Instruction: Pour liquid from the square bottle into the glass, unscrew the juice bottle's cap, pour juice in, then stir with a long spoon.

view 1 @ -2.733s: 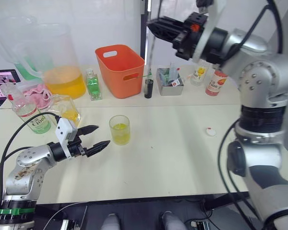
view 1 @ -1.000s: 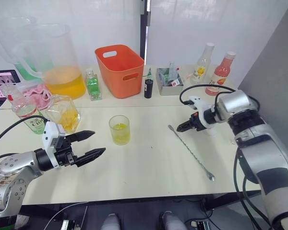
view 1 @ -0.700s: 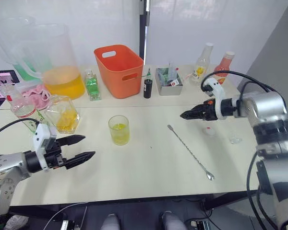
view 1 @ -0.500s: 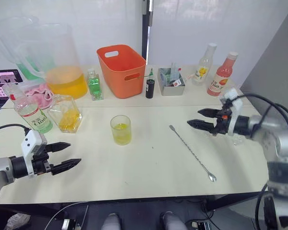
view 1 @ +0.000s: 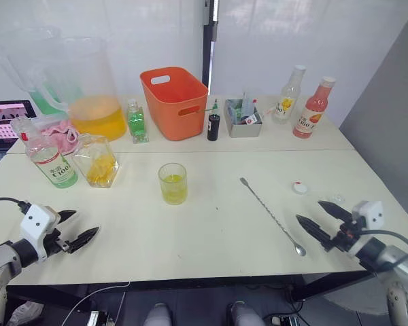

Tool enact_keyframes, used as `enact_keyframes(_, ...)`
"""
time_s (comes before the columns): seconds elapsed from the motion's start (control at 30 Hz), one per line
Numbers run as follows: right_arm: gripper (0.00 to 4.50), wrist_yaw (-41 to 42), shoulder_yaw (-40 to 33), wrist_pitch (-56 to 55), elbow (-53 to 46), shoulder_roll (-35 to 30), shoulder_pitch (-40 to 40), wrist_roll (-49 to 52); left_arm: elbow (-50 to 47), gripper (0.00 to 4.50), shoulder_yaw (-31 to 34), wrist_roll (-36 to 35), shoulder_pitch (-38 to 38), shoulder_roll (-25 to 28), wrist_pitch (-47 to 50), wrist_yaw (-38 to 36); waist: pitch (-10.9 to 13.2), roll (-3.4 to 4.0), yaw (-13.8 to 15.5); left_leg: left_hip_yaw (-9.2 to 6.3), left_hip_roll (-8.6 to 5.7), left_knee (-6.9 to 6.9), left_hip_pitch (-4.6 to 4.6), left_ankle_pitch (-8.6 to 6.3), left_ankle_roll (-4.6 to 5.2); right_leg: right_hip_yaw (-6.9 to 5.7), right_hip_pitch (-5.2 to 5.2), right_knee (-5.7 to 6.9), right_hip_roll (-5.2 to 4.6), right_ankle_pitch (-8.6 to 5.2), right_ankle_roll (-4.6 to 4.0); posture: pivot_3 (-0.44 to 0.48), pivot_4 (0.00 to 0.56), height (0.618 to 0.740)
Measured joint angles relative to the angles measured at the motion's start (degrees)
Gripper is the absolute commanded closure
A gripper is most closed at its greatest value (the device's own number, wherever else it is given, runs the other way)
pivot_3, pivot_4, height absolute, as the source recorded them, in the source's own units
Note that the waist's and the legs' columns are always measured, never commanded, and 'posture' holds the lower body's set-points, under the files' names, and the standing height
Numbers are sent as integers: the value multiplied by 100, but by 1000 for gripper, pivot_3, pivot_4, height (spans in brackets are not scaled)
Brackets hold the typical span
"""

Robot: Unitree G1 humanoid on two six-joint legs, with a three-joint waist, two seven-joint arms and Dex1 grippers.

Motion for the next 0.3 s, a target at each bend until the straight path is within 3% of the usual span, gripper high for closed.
enact_keyframes(0.3,24,-125,-59,-1082,785,-85,196,-208,424,0,112,5,47,-183,-493,240,0,0,5,1,-1,-6,81,-28,-46,-1,88,-18,-5,-14,-12,0,150,703)
